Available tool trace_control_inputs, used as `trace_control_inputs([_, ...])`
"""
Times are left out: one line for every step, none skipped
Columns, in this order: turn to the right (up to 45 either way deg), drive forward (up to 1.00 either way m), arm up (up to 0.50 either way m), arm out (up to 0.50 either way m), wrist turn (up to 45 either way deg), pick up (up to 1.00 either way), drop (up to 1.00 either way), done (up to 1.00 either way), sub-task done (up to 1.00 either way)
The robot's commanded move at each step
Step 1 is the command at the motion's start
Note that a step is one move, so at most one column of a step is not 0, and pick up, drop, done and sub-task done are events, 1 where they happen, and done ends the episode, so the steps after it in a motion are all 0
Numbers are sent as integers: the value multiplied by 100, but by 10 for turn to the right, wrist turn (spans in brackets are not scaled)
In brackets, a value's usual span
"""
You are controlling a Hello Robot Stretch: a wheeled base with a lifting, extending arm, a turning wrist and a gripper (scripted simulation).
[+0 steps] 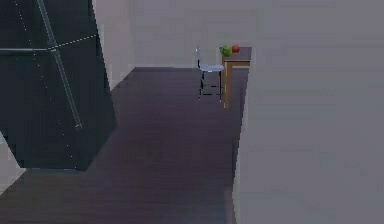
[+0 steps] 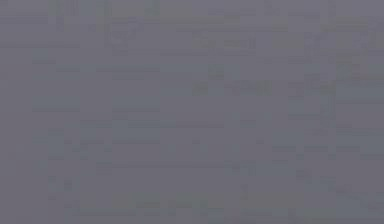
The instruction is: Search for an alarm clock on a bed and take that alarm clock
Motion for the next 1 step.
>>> trace_control_inputs([-450,0,0,0,0,0,0,0,0])
